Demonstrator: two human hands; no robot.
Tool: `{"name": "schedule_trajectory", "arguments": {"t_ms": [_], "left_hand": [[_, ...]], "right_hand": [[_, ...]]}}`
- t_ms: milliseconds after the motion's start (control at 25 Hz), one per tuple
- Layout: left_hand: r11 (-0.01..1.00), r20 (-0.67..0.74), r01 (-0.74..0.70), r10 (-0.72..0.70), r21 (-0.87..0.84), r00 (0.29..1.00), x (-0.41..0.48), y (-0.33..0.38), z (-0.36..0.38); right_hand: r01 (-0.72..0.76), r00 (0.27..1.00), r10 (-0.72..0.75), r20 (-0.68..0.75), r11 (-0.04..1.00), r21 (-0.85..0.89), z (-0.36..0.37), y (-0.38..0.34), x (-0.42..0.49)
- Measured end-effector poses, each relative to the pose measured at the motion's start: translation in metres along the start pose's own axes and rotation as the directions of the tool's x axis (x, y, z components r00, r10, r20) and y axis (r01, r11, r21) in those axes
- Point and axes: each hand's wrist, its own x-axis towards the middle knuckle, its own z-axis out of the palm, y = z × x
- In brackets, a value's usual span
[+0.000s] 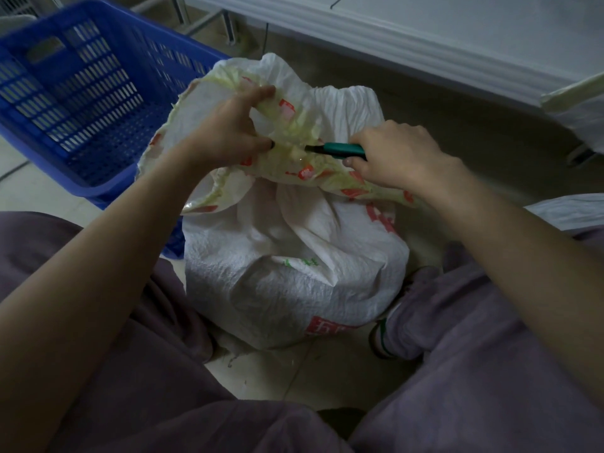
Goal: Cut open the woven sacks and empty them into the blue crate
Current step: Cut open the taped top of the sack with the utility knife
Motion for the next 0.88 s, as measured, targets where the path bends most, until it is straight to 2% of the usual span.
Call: {"name": "schedule_trajectory", "arguments": {"t_ms": [280, 480, 680, 880], "left_hand": [[1.000, 0.015, -0.014, 0.015, -0.021, 1.000, -0.002, 0.003, 0.002], [0.999, 0.012, -0.024, 0.023, 0.027, 1.000, -0.004, 0.000, 0.004], [0.999, -0.033, -0.031, 0.031, 0.020, 0.999, -0.001, -0.004, 0.006], [0.999, -0.062, -0.034, 0.037, 0.040, 0.997, 0.003, -0.005, 0.010]], "right_hand": [[0.026, 0.995, -0.028, -0.095, 0.999, -0.022, 0.001, -0.003, -0.001], [-0.011, 0.999, 0.013, 0.042, 1.000, -0.028, 0.004, -0.007, 0.001], [-0.024, 0.998, 0.023, 0.060, 1.000, 0.005, 0.003, -0.007, 0.000], [-0.053, 0.987, 0.047, 0.152, 0.998, 0.034, -0.001, -0.001, 0.002]]}}
